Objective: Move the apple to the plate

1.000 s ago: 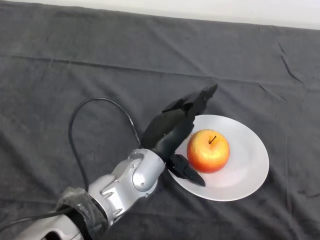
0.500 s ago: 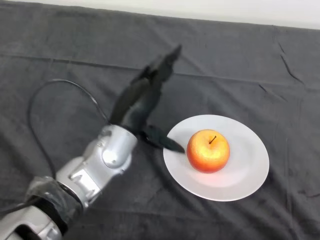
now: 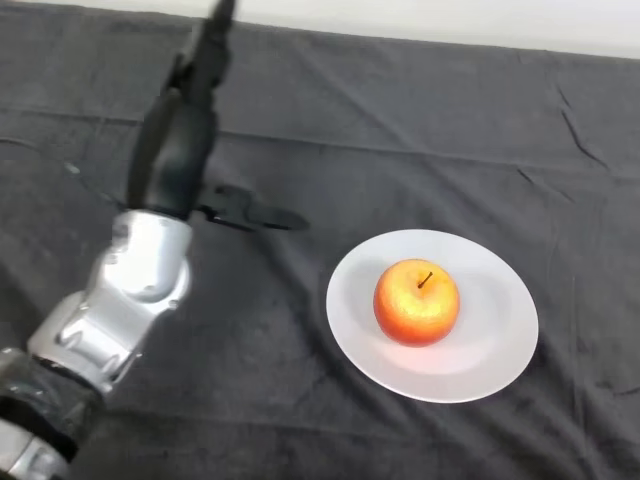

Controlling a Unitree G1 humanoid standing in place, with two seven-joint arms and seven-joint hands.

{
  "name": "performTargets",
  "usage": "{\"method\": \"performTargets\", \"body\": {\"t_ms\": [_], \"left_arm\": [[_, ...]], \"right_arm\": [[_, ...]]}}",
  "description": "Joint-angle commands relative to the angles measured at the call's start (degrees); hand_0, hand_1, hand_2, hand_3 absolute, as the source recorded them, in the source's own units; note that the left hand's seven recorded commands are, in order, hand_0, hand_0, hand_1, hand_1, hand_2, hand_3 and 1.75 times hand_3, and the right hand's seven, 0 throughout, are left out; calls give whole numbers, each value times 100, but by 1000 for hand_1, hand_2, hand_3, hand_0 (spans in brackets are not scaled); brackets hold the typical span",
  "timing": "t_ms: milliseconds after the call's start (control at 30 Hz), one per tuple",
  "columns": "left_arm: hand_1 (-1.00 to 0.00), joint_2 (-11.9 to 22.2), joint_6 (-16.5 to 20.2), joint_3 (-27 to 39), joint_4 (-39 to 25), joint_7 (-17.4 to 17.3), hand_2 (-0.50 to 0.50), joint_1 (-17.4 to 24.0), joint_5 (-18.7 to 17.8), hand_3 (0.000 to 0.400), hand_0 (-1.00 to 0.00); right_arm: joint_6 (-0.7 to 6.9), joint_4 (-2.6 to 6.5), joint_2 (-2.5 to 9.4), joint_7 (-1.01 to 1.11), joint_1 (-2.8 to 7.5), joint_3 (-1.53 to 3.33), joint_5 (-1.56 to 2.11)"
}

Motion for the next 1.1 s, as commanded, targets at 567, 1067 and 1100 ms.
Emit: {"method": "performTargets", "body": {"t_ms": [567,1067,1100], "left_arm": [[0,719,-265,1394,-630,285,0,849,-108,0,0],[0,1089,-498,2504,-690,301,0,1427,-334,0,0],[0,1114,-510,2583,-699,298,0,1473,-360,0,0]], "right_arm": [[134,328,746,1,745,-41,14],[136,325,747,2,745,-37,18],[136,325,747,2,745,-37,18]]}}
